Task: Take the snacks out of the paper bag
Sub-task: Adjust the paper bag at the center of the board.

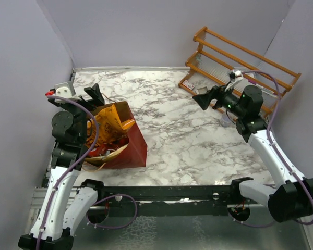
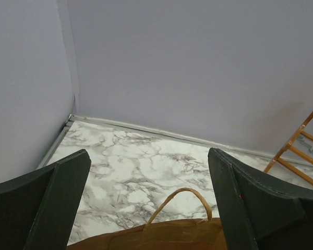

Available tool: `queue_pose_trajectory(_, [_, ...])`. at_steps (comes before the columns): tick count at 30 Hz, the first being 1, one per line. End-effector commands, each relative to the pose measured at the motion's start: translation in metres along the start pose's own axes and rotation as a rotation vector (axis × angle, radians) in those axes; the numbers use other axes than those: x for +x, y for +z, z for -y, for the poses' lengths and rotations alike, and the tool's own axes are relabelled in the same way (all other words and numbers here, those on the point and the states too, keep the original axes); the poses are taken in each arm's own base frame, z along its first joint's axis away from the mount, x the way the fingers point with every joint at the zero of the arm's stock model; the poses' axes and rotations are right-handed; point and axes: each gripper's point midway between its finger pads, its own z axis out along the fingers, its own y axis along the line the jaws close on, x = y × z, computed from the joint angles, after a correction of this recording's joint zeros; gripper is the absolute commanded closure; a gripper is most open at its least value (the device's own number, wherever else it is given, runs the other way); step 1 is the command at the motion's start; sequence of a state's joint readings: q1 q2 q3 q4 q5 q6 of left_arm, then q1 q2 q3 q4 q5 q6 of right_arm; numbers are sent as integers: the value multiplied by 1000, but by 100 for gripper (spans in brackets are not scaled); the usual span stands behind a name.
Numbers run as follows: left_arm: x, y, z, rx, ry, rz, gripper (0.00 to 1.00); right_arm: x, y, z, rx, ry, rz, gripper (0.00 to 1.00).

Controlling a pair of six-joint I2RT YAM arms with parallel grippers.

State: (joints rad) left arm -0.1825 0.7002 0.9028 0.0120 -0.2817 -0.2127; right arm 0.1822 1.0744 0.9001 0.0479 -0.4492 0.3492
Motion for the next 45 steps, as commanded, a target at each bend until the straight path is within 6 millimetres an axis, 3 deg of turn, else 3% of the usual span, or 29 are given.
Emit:
queue_pose_trajectory(1, [-21, -3, -4, -21, -50, 89, 1, 13, 10, -64, -361, 38, -77, 1])
queue_pose_trajectory(6, [-22, -3, -9, -42, -49, 103, 1, 39, 39, -110, -486, 14, -179, 1])
queue_pose_trajectory(12, [-23, -5, -13, -54, -51, 117, 1, 57, 90, -171, -614, -36, -257, 1])
queue_pose_trajectory(17, [-19, -7, -15, -61, -50, 121, 1, 50, 136, -224, -657, -154, -233, 1])
queue_pose_trajectory(22, [-20, -8, -19, -83, -48, 128, 1, 55, 169, -268, -723, -233, -216, 15])
queue_pose_trajectory(29, [-29, -13, -18, -80, -68, 138, 1, 79, 204, -313, -744, -318, -228, 19])
queue_pose_trajectory(31, [-33, -14, -17, -80, -77, 134, 1, 87, 217, -317, -713, -310, -235, 27])
queue_pose_trajectory(32, [-37, -15, -16, -78, -84, 137, 1, 88, 223, -317, -691, -302, -233, 42])
queue_pose_trajectory(34, [-45, -17, -13, -65, -94, 143, 1, 81, 229, -317, -642, -272, -220, 78])
queue_pose_trajectory(36, [-49, -18, -9, -49, -100, 136, 1, 67, 232, -310, -563, -241, -197, 97])
queue_pose_trajectory(39, [-53, -17, -2, -28, -105, 118, 1, 32, 221, -306, -491, -233, -144, 99])
queue_pose_trajectory(43, [-58, -15, 3, -20, -115, 81, 1, -29, 189, -298, -400, -231, -57, 99])
queue_pose_trajectory(45, [-59, -15, 6, -16, -122, 56, 1, -38, 175, -283, -327, -233, -49, 99])
